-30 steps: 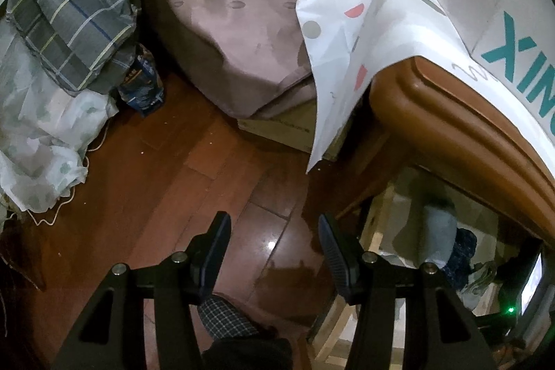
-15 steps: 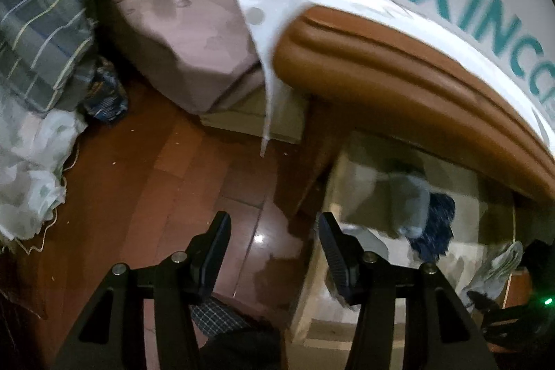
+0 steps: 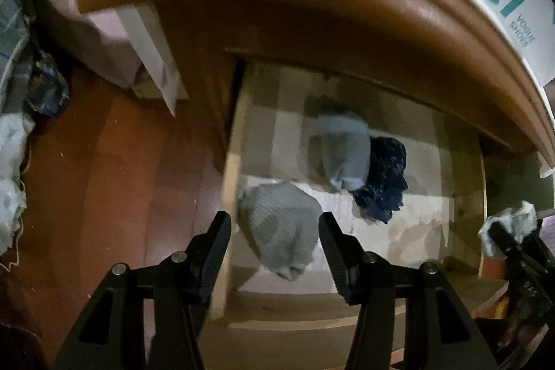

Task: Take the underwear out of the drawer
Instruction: 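Lift the light blue rolled sock out of the drawer with the right gripper, then grasp the grey knit sock in the drawer with the left gripper while the right holds the blue sock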

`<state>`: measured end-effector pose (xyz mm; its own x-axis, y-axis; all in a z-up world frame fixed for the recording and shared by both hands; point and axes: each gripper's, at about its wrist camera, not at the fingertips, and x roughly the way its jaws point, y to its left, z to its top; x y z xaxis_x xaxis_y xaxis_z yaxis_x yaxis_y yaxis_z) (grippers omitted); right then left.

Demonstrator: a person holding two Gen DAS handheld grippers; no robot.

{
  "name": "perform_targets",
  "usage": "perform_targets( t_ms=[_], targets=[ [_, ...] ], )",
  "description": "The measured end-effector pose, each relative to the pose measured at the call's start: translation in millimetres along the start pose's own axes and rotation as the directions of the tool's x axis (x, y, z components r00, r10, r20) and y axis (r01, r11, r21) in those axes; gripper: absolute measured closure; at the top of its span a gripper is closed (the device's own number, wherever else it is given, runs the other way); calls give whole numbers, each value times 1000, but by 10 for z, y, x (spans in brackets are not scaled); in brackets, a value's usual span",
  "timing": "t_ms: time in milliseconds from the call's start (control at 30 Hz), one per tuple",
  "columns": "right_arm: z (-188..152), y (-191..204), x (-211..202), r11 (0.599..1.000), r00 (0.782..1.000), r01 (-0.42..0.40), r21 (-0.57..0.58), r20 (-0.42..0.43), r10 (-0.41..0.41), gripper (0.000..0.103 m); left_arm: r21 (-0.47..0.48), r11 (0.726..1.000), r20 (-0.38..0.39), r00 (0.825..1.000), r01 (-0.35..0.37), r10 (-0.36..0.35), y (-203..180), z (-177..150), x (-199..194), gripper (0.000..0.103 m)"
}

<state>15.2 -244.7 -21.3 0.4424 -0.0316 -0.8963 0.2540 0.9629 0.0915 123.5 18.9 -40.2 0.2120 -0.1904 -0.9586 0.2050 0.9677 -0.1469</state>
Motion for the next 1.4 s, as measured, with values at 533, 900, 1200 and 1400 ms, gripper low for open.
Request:
perform_targets(
  t_ms=[533, 900, 1200, 1400],
  targets=[
    [5, -237, -237, 997, 997, 6, 79, 78, -12, 40, -104, 995, -159, 987, 3, -20, -147, 21, 510, 49],
    [17, -410, -327, 989, 993, -10, 146, 118, -7, 39, -138, 990, -243, 970, -41, 6, -153, 18, 768, 49],
    [50, -380, -317, 990, 995, 22, 141, 95, -36, 39, -132, 987, -351, 936, -86, 35, -182, 68, 987, 49],
    [51, -365, -283, 991, 996, 21, 129, 84, -32, 39, -117, 987, -392, 918, -108, 54, -213, 94, 1089, 49]
  ],
)
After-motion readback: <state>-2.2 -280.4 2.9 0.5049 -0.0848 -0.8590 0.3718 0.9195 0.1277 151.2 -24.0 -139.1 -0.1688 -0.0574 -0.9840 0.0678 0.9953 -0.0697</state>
